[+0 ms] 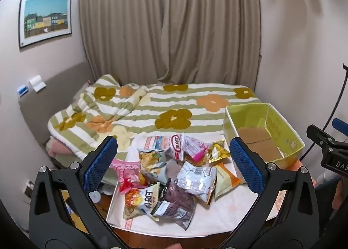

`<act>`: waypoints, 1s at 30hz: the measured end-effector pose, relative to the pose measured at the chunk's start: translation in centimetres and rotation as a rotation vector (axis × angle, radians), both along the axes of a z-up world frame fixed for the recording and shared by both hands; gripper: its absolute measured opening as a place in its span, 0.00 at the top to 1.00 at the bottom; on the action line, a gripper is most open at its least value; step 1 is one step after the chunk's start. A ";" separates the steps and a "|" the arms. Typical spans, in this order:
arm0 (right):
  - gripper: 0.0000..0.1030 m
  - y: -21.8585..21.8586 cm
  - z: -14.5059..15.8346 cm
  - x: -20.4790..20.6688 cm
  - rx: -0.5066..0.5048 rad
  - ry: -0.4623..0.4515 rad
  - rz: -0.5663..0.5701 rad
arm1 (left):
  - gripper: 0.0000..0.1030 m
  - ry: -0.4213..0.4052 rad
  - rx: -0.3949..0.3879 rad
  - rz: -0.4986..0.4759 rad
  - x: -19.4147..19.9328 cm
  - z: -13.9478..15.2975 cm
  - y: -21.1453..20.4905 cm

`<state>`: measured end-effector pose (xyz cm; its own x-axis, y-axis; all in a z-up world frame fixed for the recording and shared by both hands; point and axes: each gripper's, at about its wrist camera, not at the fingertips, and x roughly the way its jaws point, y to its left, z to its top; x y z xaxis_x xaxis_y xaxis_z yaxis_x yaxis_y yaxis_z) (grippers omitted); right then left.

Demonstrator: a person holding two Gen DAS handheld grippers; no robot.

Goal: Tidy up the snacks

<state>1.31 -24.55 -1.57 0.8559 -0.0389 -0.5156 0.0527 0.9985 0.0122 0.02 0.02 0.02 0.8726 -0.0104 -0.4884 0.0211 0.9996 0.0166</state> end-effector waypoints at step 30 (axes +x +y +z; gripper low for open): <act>0.01 0.5 -0.3 0.0 -0.016 0.008 0.013 | 0.00 0.013 -0.005 0.011 0.6 -0.3 0.9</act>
